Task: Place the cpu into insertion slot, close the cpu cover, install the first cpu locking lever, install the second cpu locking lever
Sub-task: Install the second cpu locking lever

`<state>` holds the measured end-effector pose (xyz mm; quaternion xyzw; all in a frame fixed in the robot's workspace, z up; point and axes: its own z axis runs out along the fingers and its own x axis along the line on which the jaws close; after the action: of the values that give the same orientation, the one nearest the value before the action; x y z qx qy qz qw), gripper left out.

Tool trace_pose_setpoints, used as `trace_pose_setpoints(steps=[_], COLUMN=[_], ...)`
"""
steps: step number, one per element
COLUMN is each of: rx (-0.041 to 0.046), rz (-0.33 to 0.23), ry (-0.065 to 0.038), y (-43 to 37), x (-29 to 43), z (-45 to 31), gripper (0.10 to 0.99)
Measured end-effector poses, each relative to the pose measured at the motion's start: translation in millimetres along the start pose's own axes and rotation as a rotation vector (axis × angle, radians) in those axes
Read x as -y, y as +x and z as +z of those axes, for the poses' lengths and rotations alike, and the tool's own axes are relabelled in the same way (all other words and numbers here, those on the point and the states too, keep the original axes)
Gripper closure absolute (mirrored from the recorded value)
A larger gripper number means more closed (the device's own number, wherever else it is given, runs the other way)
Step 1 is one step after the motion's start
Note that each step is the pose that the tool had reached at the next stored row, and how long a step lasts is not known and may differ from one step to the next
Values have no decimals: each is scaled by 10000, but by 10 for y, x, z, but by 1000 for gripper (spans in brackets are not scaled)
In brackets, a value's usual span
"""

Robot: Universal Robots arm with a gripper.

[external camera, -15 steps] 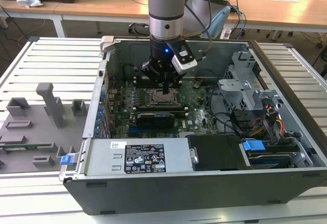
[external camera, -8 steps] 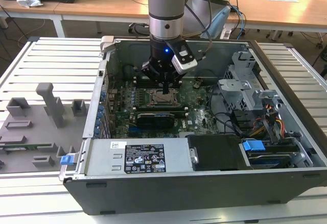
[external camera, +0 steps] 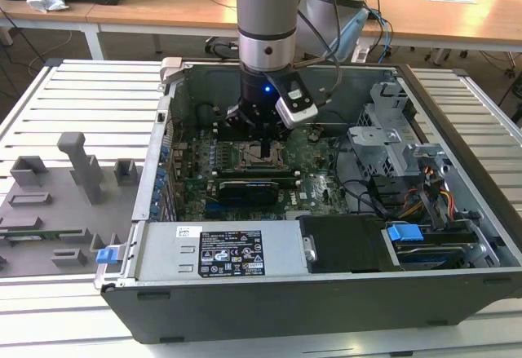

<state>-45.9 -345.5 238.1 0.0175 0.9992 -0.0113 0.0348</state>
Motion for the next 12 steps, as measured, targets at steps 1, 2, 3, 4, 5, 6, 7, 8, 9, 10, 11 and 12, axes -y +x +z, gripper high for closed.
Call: trace_pose_setpoints(steps=[1,2,3,4,5,6,7,8,9,10,11,12], rx=[1,1,0,0,2,1,0,0,0,-1,0,-1], rz=[2,1,1,1,1,3,2,0,2,1,2,4], ry=[-2,-3,-1,-3,-8,-8,-8,-10,-16,-16,-21,-38], y=[-1,-2,-3,-4,-5,-5,-5,-6,-6,-6,-6,-4], x=[39,65,106,131,148,152,155,163,187,204,216,225], z=[1,2,3,3,4,4,4,4,7,11,17,25], gripper=[980,980,980,980,980,980,980,980,980,980,980,980])
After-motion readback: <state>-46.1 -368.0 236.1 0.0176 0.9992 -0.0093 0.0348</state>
